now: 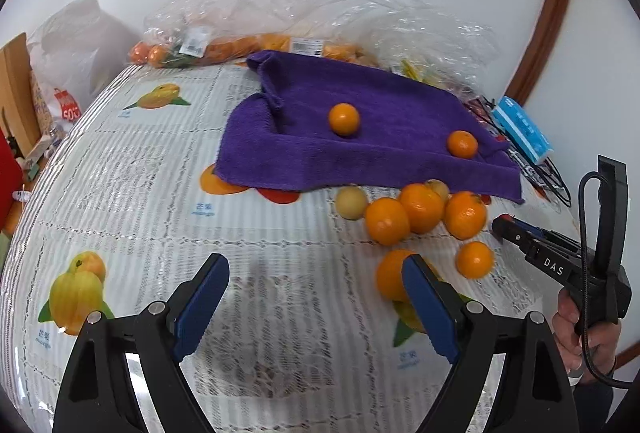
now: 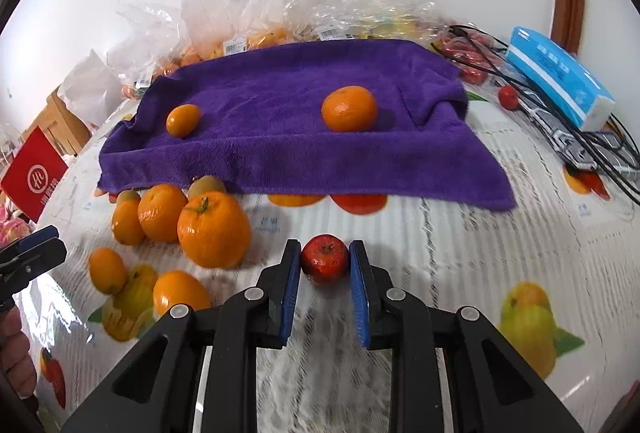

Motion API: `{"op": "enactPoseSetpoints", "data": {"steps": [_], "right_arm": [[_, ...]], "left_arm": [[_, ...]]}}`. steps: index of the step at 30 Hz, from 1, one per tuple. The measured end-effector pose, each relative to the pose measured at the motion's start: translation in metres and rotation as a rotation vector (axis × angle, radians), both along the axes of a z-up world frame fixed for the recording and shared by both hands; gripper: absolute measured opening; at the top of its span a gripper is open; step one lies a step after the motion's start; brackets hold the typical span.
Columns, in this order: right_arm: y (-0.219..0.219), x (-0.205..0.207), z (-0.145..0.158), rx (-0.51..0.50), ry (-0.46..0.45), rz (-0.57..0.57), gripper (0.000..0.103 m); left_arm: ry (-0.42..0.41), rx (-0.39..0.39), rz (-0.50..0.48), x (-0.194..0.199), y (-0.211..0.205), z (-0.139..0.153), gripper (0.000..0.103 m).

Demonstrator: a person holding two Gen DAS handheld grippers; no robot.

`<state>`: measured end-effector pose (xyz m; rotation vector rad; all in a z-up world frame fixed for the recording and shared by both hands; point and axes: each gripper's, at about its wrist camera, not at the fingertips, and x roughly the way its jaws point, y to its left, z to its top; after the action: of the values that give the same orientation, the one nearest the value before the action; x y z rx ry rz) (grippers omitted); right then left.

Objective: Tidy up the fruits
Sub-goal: 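Grasp a small red fruit with the right tool, then grasp an orange with the left tool while the right tool holds the red fruit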

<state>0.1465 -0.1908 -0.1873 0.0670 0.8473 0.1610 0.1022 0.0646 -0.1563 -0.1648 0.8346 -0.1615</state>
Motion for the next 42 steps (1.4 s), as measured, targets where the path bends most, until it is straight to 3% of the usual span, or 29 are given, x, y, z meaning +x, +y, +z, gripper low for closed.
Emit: {"op": "enactPoseSetpoints", "data": {"steps": [11, 14, 19, 24, 40, 42], "right_arm": [[-0.037, -0.035, 0.013, -0.007, -0.044, -0.082, 0.024], [-0.042, -0.039, 0.009, -0.025, -0.046, -0.088, 0.024], [-0.043, -0.041, -0.002, -0.009, -0.027, -0.071, 0.024], [-0.039, -0.044, 0.001, 0.017, -0.048, -0.038, 0.024], [-0.037, -0.04, -0.005, 0.055, -0.01, -0.008, 0.024], [-0.037, -0.04, -0.005, 0.059, -0.009, -0.011, 0.024]], "left_arm": [[0.065, 0.026, -0.083, 0.014, -0.044, -0.017, 0.086], [0.055, 0.057, -0.08, 0.015, -0.052, -0.02, 0.081], [0.02, 0.133, -0.057, 0.016, -0.061, -0.024, 0.062], [0.016, 0.132, -0.057, 0.015, -0.059, -0.023, 0.051], [0.017, 0.144, -0.063, 0.015, -0.062, -0.024, 0.05], [0.01, 0.126, -0.097, 0.014, -0.062, -0.023, 0.034]]}}
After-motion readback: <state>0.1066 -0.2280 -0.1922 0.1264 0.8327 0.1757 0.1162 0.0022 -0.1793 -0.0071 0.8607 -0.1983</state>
